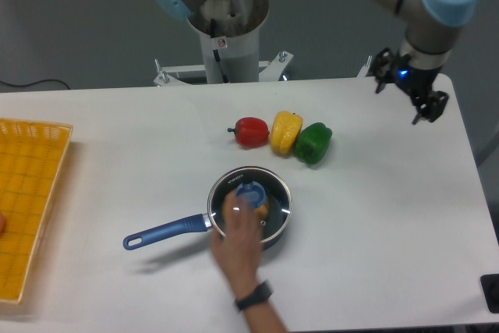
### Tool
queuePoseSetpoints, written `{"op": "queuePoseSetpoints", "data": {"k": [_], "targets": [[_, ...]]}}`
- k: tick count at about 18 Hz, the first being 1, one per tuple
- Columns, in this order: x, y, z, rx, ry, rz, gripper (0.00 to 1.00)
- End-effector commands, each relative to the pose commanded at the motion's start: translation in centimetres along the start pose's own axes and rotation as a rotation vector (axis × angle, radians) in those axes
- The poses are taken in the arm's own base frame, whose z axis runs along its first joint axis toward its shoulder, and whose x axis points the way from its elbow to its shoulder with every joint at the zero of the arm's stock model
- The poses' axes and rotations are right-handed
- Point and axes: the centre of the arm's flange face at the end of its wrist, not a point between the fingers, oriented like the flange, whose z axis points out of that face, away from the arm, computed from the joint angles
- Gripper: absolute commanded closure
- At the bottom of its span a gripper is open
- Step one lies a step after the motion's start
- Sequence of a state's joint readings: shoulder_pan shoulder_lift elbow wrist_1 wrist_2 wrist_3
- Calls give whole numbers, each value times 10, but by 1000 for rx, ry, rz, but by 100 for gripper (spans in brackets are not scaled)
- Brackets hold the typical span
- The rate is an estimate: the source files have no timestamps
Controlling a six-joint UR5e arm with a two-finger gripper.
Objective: Close the pot lid
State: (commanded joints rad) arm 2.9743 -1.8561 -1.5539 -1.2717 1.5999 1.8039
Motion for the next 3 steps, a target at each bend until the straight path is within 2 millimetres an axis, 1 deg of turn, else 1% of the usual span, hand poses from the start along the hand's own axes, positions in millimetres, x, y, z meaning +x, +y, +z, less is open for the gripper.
{"op": "queuePoseSetpoints", "data": {"k": [3], "targets": [[-3,8,4,-4,-7,-2,0]]}}
